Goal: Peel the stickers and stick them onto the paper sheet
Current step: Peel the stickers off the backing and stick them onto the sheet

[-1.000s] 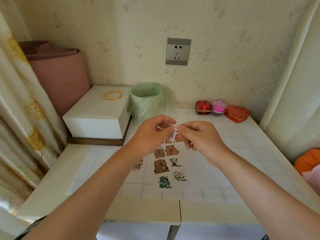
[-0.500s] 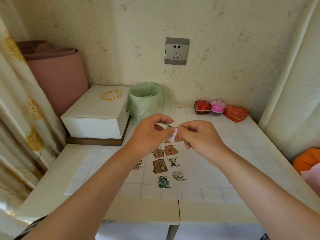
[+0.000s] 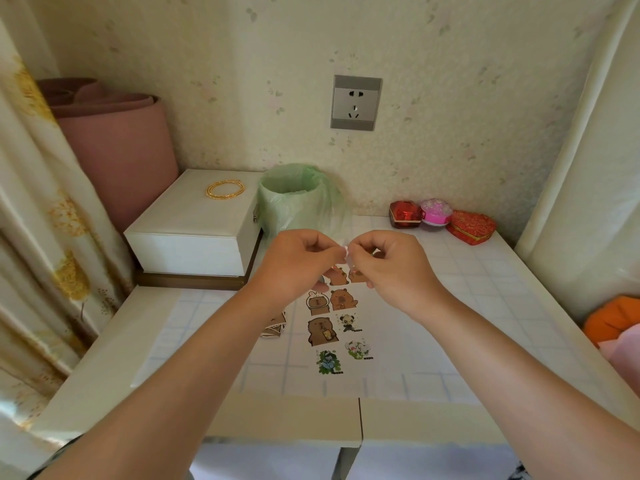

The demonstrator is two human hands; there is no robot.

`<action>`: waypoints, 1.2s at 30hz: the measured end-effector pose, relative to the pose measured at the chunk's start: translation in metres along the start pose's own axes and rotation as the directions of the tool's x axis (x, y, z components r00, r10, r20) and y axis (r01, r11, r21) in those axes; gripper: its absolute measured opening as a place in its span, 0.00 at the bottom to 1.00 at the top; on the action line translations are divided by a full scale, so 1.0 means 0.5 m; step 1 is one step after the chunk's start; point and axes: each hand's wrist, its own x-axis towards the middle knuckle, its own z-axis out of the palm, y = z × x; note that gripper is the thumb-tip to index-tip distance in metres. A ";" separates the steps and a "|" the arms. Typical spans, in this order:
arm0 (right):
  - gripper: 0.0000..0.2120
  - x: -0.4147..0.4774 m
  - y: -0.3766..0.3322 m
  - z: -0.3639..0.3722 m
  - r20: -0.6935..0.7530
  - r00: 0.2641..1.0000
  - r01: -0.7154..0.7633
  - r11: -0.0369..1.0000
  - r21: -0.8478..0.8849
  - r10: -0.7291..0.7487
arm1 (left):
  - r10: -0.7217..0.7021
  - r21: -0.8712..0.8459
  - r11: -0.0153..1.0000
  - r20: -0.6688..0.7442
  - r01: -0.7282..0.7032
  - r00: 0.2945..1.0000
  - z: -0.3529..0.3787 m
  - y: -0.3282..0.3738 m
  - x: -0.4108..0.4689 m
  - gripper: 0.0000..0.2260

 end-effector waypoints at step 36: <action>0.04 0.354 -0.049 0.160 -0.073 0.990 0.067 0.855 -0.514 -0.122 | -0.169 -0.256 0.957 -0.112 0.136 0.979 -0.248 -0.022 0.037 0.04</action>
